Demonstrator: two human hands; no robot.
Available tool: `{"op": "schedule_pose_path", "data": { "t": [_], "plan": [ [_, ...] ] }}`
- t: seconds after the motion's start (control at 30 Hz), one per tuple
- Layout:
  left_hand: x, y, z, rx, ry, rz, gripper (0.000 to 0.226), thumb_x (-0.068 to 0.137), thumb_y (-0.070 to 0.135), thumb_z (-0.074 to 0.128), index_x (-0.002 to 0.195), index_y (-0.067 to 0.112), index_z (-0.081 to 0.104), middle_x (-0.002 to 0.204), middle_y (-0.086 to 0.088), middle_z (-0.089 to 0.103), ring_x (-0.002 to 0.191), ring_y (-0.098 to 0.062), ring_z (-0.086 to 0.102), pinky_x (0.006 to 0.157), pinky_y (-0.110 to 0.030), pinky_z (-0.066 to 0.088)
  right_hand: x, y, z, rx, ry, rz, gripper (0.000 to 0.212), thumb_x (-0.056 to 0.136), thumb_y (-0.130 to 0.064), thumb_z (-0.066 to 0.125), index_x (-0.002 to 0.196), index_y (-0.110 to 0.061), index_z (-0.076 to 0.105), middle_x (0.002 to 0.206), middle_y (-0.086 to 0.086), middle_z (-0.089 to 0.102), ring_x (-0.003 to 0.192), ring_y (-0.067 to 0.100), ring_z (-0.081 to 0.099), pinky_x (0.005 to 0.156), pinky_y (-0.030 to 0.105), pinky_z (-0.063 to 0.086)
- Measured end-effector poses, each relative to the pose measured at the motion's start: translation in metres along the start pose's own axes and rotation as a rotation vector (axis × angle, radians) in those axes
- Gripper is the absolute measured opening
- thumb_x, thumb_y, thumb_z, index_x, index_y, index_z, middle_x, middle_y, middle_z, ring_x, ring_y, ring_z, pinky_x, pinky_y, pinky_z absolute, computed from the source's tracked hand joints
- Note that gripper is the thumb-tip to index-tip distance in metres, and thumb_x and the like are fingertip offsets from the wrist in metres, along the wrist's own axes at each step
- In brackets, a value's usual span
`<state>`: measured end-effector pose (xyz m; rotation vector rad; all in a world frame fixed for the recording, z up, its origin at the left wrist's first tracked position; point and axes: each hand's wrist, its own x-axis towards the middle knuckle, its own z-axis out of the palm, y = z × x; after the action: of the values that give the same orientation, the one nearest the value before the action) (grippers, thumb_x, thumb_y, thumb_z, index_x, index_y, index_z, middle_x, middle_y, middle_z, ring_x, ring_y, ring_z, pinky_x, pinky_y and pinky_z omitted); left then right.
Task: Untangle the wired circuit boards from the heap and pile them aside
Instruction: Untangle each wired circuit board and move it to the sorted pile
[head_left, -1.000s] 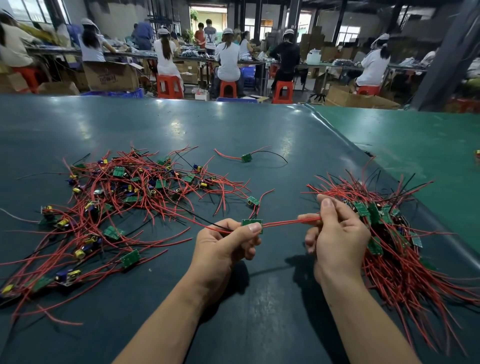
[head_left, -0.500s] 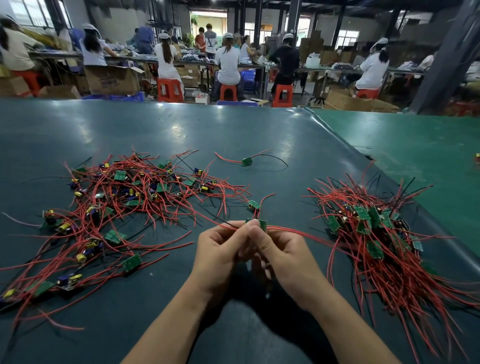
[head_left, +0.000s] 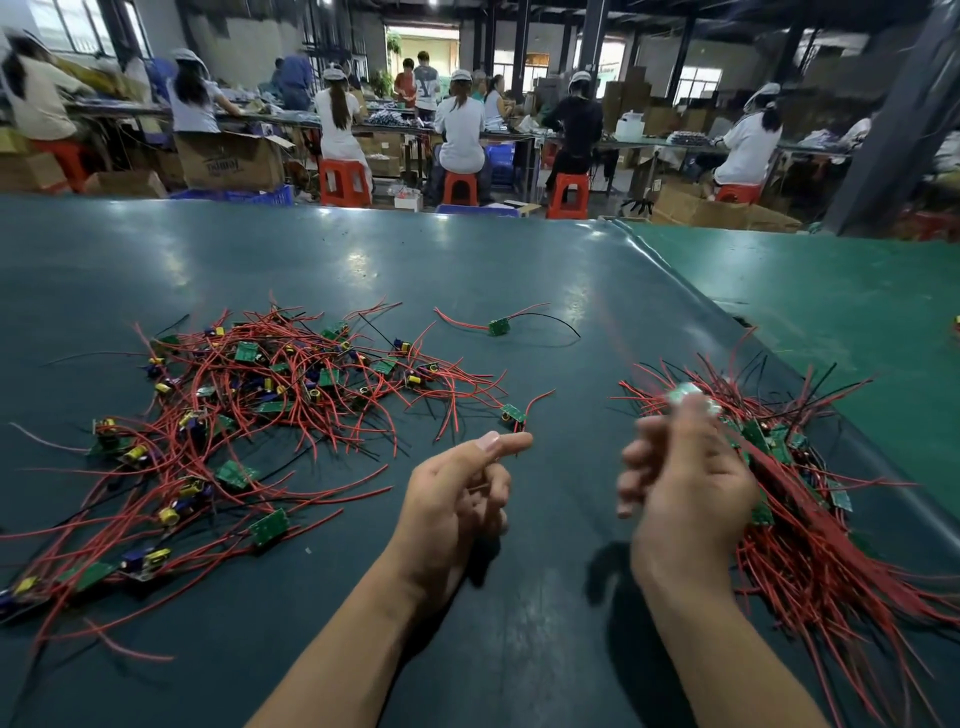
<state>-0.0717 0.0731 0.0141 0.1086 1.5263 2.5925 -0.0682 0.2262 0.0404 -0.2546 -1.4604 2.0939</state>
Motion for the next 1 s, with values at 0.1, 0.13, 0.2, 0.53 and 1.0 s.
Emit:
{"op": "schedule_pose_path", "data": {
  "t": [0.1, 0.13, 0.2, 0.53, 1.0],
  "plan": [
    [-0.001, -0.002, -0.001, 0.001, 0.027, 0.020, 0.052, 0.066, 0.048, 0.068, 0.093, 0.004, 0.075, 0.046, 0.000, 0.028, 0.040, -0.014, 0.021, 0.046, -0.021, 0.023, 0.015, -0.004, -0.006, 0.178, 0.124, 0.180, 0.041, 0.092, -0.049, 0.058, 0.073, -0.013, 0.059, 0.047, -0.005, 0.052, 0.032, 0.006, 0.039, 0.033, 0.015, 0.028],
    [-0.001, -0.002, 0.000, -0.006, 0.045, 0.023, 0.049, 0.067, 0.046, 0.068, 0.092, 0.004, 0.075, 0.046, 0.000, 0.028, 0.039, -0.014, 0.020, 0.045, -0.020, 0.023, 0.017, -0.001, -0.006, 0.164, 0.107, 0.238, 0.039, 0.093, -0.046, 0.059, 0.074, -0.013, 0.059, 0.046, -0.006, 0.051, 0.033, 0.005, 0.039, 0.033, 0.014, 0.027],
    [0.000, -0.001, -0.001, -0.017, 0.088, 0.040, 0.040, 0.072, 0.040, 0.067, 0.089, 0.005, 0.075, 0.046, 0.001, 0.028, 0.039, -0.013, 0.019, 0.046, -0.019, 0.020, 0.017, 0.007, -0.004, 0.104, 0.043, 0.303, 0.035, 0.097, -0.038, 0.057, 0.074, -0.012, 0.060, 0.045, -0.006, 0.050, 0.032, 0.005, 0.038, 0.032, 0.013, 0.026],
    [-0.004, 0.000, -0.021, 0.985, 0.553, 0.499, 0.014, 0.086, 0.023, 0.069, 0.073, 0.023, 0.066, 0.056, 0.011, 0.058, 0.049, -0.007, 0.048, 0.055, -0.027, 0.044, -0.005, 0.028, 0.004, -0.317, -0.306, 0.074, 0.039, 0.097, -0.035, 0.057, 0.065, -0.014, 0.064, 0.048, 0.001, 0.053, 0.036, 0.016, 0.044, 0.034, 0.021, 0.032],
    [-0.039, 0.088, -0.050, 2.050, 0.520, -0.284, 0.029, 0.087, 0.034, 0.053, 0.115, 0.028, 0.054, 0.121, -0.001, 0.054, 0.114, -0.025, 0.052, 0.091, -0.038, 0.044, -0.009, 0.041, 0.005, -0.462, -0.455, -0.057, 0.037, 0.094, -0.044, 0.057, 0.067, -0.020, 0.064, 0.046, 0.000, 0.051, 0.037, 0.018, 0.043, 0.042, 0.023, 0.032]
  ]
}}
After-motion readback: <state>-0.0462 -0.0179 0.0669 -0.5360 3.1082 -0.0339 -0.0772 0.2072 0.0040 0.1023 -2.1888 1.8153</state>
